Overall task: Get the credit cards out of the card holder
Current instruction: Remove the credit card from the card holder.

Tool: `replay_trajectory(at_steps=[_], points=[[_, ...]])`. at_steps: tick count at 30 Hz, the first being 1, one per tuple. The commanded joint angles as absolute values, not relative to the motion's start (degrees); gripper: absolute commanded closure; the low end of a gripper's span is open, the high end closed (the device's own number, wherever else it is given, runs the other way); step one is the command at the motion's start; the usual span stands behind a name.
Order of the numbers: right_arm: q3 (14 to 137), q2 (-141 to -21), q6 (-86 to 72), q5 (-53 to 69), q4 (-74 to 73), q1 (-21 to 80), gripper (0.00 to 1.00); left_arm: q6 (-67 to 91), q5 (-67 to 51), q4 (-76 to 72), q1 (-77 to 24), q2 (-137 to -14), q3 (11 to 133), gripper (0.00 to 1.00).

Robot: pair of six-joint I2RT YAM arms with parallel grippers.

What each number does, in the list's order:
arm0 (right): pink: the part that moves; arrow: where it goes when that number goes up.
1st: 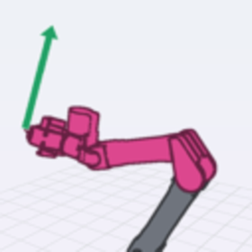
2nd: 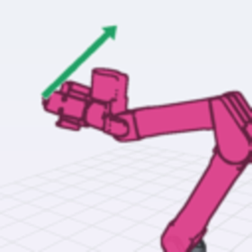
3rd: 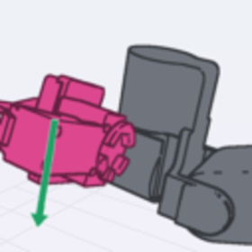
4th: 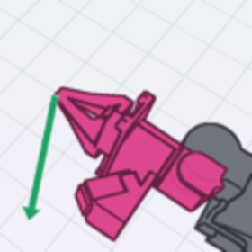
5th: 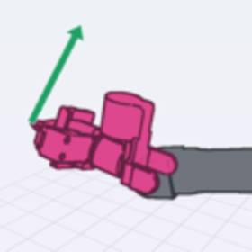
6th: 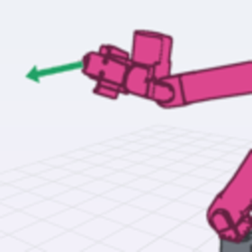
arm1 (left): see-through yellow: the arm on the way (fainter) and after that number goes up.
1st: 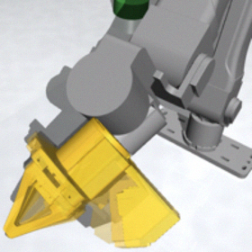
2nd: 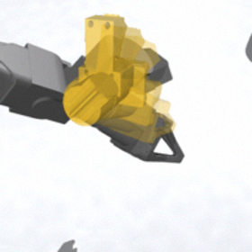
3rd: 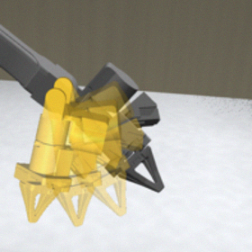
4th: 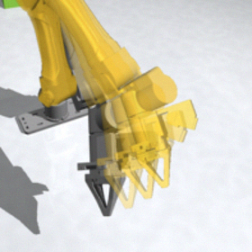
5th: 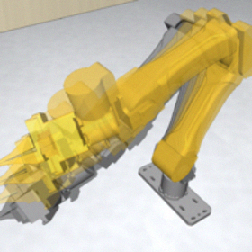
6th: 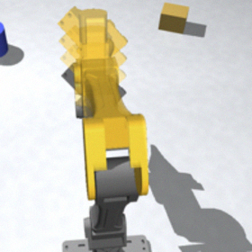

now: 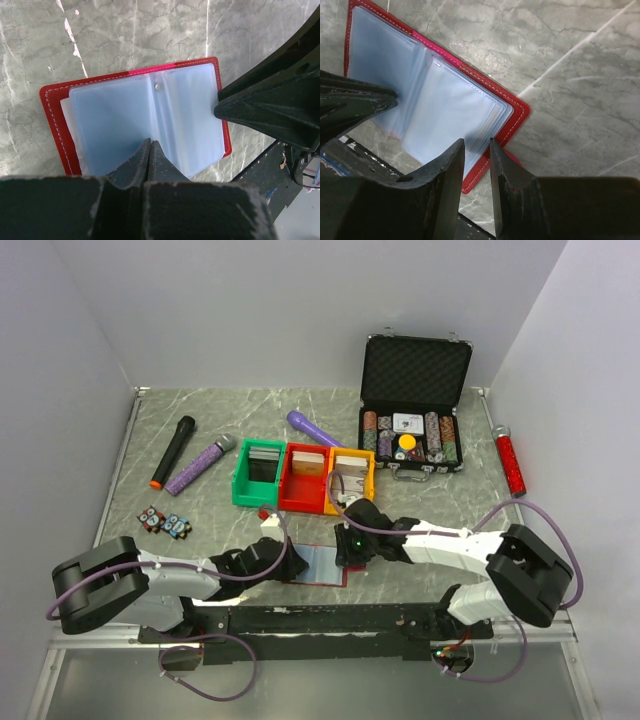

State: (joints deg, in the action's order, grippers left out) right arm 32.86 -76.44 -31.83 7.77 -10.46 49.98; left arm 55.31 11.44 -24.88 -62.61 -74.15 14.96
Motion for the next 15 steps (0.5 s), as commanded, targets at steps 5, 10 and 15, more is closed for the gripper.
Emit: replay_trajectory(at_steps=[5,10,15], points=[[38.58,-80.15,-29.88,3.52,-13.97,53.61,0.65,56.42,12.04,-26.1,-62.84,-74.79,13.01,0.99],[41.57,-82.88,-29.09,2.29,-15.64,55.1,0.63,56.6,11.78,-26.63,-62.84,-75.06,12.48,0.99],[44.38,-84.55,-28.39,1.06,-17.22,56.25,0.56,56.6,11.95,-26.81,-62.84,-74.36,11.87,0.99]])
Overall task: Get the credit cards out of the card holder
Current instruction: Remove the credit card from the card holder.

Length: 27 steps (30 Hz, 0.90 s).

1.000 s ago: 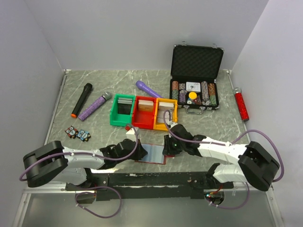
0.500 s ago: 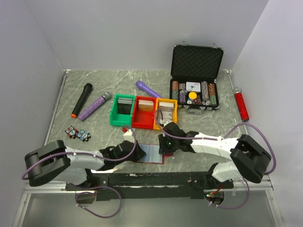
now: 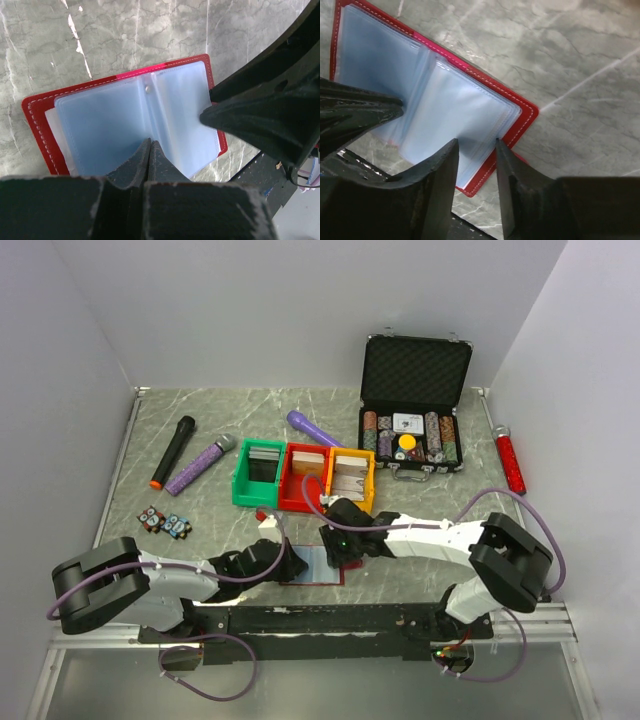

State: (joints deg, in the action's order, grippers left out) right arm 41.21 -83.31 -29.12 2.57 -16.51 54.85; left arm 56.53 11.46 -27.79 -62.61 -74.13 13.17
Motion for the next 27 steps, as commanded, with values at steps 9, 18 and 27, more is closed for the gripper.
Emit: replay_trajectory(at_steps=[9,18,27], points=[[44.39,-78.32,-30.15,0.53,-19.42,56.34,0.44,55.9,14.41,-22.68,-62.84,-66.55,11.07,0.99],[40.44,-75.77,-31.02,1.84,-17.94,55.29,0.62,51.16,13.28,-21.26,-62.84,-55.2,11.95,0.99],[37.62,-73.39,-31.2,3.25,-16.09,52.47,0.66,46.67,2.12,-28.21,-62.93,-68.45,18.8,0.96]])
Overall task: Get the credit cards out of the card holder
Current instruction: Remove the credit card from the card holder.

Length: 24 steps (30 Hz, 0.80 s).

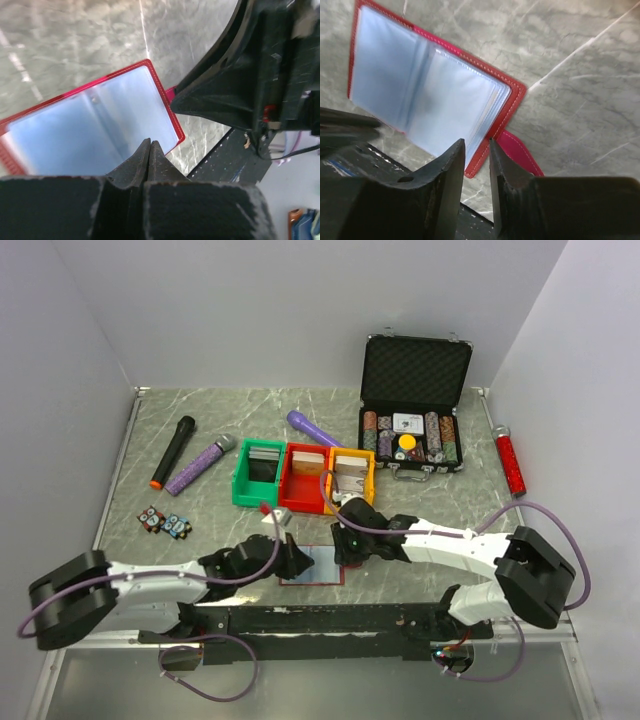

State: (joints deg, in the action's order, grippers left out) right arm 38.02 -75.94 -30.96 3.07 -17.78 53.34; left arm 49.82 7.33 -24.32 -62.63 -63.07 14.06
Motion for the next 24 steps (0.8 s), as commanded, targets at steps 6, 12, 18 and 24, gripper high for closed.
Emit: replay_trajectory(at_steps=[6,12,18,24], points=[[35.51,-73.74,-30.94,4.3,-14.77,50.98,0.65,45.88,1.49,-26.11,-63.72,-74.35,23.11,0.66],[33.67,-74.18,-30.76,5.1,-13.36,49.84,0.65,46.32,4.21,-23.2,-63.9,-76.11,24.61,0.66],[32.52,-70.59,-30.5,5.45,-13.79,48.95,0.55,48.51,7.82,-22.32,-63.9,-73.57,22.07,0.69],[33.05,-65.48,-28.48,3.43,-18.54,46.06,0.39,48.34,9.4,-20.31,-63.9,-71.9,21.36,0.7]])
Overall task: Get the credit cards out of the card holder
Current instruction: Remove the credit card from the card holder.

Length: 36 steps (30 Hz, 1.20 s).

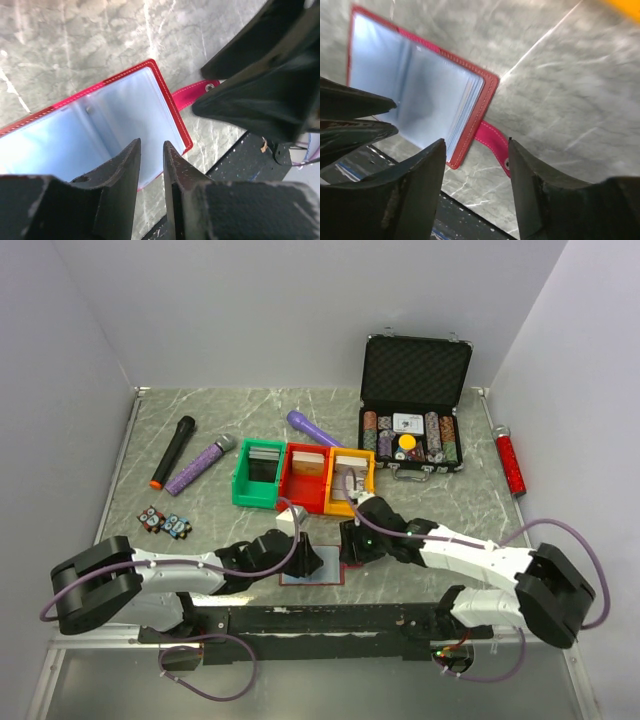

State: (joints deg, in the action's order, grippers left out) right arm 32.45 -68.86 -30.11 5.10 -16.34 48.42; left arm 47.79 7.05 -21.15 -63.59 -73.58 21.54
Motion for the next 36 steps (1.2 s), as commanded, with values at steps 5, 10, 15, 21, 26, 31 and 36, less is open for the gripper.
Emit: replay_trajectory(at_steps=[5,10,15,21,26,31,36], points=[[30.42,-64.16,-27.33,6.32,-17.67,41.67,0.38,48.78,9.58,-20.65,-63.9,-71.02,20.31,0.7],[28.48,-66.53,-28.39,12.03,-13.46,40.69,0.44,49.04,9.23,-21.44,-63.9,-71.1,19.95,0.7],[27.07,-68.38,-29.35,16.95,-9.24,40.69,0.47,49.48,9.32,-21.71,-63.9,-70.58,19.51,0.7],[25.66,-70.48,-30.32,22.23,-5.02,40.69,0.49,50.01,9.32,-22.59,-63.9,-69.43,17.76,0.7],[26.1,-72.94,-31.11,23.91,-2.73,40.69,0.54,49.66,8.88,-22.76,-63.9,-70.31,18.37,0.7],[26.28,-74.18,-31.2,24.35,-2.02,40.69,0.63,49.83,8.7,-23.29,-63.9,-70.31,17.84,0.71],[26.1,-72.6,-31.2,23.99,-2.63,40.69,0.72,50.01,8.79,-23.2,-63.9,-69.35,17.49,0.71]])
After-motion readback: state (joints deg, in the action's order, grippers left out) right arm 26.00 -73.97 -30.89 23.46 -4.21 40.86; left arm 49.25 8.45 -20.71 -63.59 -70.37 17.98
